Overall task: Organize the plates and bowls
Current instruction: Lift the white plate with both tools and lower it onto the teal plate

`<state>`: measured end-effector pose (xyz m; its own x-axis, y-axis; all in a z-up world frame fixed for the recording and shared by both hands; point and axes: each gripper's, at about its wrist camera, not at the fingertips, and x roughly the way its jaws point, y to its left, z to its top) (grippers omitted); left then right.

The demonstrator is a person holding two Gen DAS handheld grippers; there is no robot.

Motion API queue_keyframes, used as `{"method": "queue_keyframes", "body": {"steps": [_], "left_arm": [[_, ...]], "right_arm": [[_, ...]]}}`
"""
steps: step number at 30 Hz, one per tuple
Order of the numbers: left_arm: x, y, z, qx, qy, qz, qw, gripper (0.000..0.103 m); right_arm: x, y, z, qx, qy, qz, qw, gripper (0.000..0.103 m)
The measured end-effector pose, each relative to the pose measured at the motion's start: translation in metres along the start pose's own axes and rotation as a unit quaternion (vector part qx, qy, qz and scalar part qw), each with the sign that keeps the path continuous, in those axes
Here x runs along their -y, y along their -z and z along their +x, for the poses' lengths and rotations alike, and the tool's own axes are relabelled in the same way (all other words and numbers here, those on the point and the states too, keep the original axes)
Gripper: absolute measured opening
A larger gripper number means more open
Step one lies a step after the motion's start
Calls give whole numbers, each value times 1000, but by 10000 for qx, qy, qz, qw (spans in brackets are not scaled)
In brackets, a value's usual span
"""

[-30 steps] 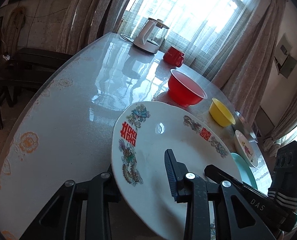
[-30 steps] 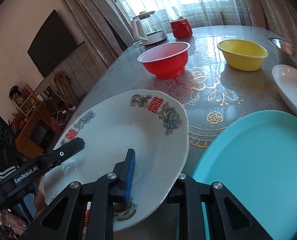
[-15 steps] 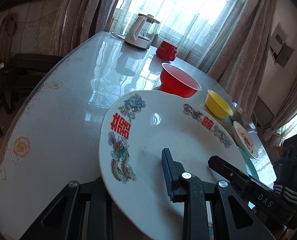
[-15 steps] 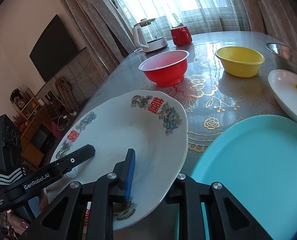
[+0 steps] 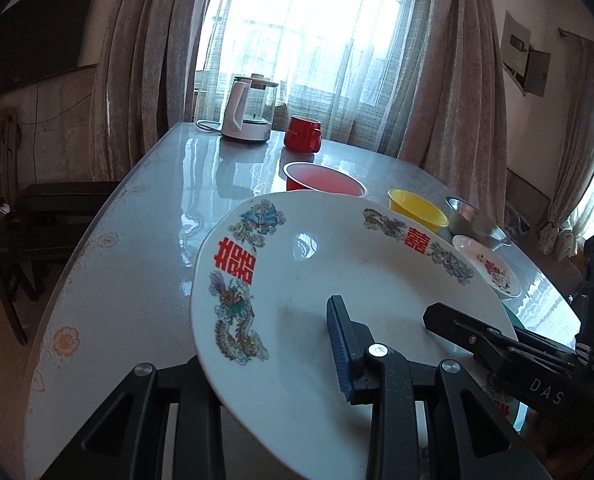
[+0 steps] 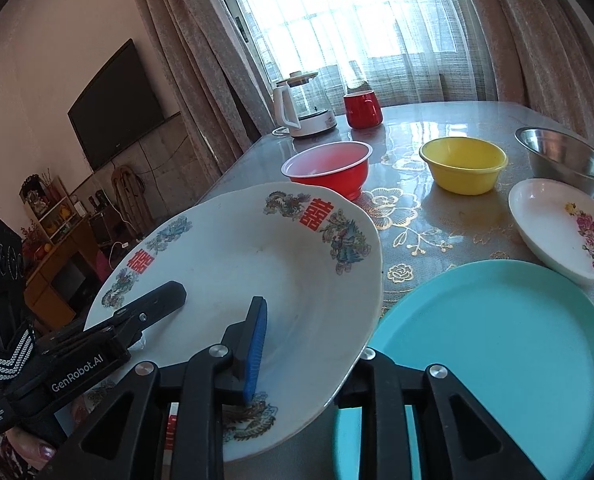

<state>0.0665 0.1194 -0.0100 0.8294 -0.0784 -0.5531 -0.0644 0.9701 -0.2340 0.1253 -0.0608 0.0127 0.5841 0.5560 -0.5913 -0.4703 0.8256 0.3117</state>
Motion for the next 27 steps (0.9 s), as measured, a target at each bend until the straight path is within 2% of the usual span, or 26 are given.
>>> {"method": "queue_keyframes", "body": {"steps": [8,14,27], "left_arm": [[21,4,-4,102,28,218,9997,35],[48,6,-2,109,280,371,9989,35],[117,21,18,-255,788,775,9935,35]], "right_arm": [[7,5,-17,60,81,70,9999,26],[22,10,-39,163,281,168,9993,26],[73,33,-86,249,795,635,9945,26]]}}
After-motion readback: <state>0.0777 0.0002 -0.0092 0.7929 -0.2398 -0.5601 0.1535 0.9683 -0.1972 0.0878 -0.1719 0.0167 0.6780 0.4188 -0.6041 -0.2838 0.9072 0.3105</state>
